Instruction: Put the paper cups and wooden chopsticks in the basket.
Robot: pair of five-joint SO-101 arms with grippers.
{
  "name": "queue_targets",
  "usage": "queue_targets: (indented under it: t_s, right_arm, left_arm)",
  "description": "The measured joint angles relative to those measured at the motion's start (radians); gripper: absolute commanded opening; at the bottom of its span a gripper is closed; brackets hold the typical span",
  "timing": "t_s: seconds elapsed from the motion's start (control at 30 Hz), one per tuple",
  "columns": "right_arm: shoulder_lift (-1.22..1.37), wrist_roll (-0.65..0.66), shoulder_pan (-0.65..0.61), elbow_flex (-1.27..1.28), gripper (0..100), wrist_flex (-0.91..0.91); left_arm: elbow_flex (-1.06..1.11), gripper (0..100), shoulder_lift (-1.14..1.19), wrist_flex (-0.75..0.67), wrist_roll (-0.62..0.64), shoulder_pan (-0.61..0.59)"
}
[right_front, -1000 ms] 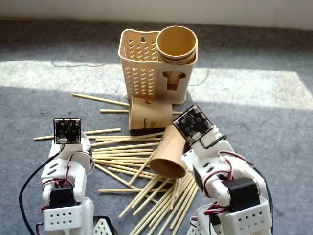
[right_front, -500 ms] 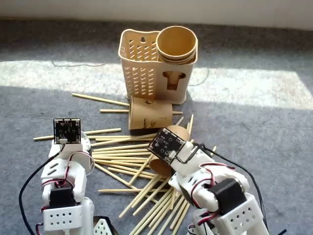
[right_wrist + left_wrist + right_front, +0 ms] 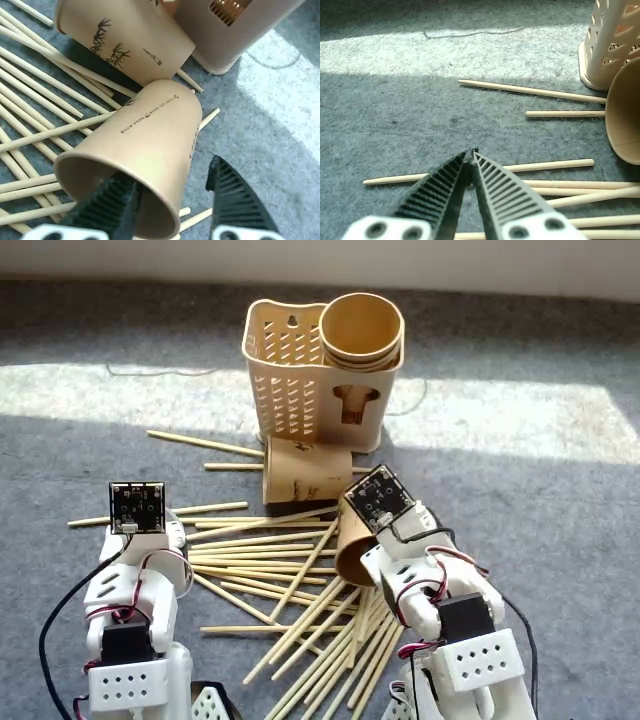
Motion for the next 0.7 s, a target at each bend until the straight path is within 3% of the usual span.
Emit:
queue_targets:
  t_s: [0.23, 0.5, 0.7]
  right_arm:
    - [0.000, 0.002, 0.008, -0.083, 0.8, 0.049]
    - [0.000, 0.002, 0.009, -0.420, 0.8, 0.275]
    - [0.000, -0.012, 0.009, -0.623, 0.8, 0.331]
  left_arm:
    - [0.000, 1, 0.000, 0.000, 0.000, 0.000]
    - [0.000, 1, 0.000, 0.000, 0.000, 0.000]
    - [0.000, 1, 0.000, 0.000, 0.000, 0.000]
